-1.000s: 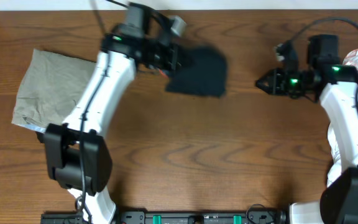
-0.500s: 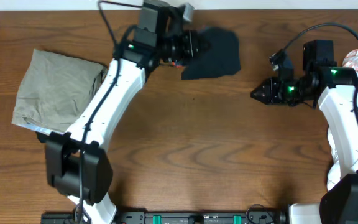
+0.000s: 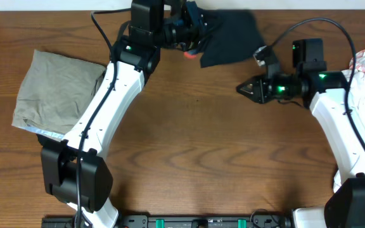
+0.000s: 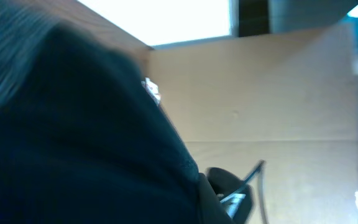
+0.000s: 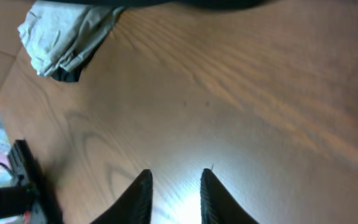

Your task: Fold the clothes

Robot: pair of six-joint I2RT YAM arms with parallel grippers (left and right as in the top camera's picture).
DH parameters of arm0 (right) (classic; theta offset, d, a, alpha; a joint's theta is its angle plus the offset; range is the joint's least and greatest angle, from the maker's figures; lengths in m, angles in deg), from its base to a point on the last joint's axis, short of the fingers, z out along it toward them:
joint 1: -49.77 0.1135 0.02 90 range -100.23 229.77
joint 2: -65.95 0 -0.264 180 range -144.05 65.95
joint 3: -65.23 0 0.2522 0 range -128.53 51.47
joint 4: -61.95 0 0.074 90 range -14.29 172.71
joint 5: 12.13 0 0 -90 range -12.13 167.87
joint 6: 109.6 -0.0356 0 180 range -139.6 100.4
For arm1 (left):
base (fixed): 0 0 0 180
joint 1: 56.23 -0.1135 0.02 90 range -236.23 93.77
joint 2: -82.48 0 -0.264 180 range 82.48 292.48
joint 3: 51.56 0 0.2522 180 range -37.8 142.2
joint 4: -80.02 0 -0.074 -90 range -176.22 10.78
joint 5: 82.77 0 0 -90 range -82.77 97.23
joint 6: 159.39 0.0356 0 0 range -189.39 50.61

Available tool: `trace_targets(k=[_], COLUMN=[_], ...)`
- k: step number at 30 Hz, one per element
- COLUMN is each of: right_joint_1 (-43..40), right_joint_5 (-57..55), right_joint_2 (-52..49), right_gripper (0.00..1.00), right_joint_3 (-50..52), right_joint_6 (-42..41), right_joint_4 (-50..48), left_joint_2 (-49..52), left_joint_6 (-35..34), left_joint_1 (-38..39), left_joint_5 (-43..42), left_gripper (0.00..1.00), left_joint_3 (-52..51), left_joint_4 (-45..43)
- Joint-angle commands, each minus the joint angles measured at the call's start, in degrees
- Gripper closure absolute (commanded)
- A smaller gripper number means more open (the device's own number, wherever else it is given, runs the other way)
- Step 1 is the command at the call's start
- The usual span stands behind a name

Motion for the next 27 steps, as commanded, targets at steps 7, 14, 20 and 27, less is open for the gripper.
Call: trace_targets(k=[7, 14, 20, 27], right_joint_1=[9.97, 16.5, 22.95, 26.49], right_joint_5=[-37.13, -59.25, -95.03, -94.6], right_joint_2=[1.07, 2.43, 3.26, 8.24], right_gripper=[0.49, 0.41, 0.35, 0.06], right_joint_3=[0.44, 0.42, 0.42, 0.42], right_joint_6=[16.15, 15.26, 10.62, 7.72], right_joint_4=[-4.26, -5.79, -10.93, -10.38], left_joint_2=[-1.51, -1.51, -1.51, -1.51], left_joint_6=[-6.73, -6.78, -6.73, -6.6], left_joint_1=[0.07, -1.25, -1.51, -4.61], left_joint_5=[-2.03, -0.09, 1.44, 2.69], left_gripper=[0.94, 0.94, 0.94, 0.94], left_joint_3=[1.11, 1.11, 1.16, 1.16], left_joint_4=[-3.65, -5.38, -6.23, -8.33])
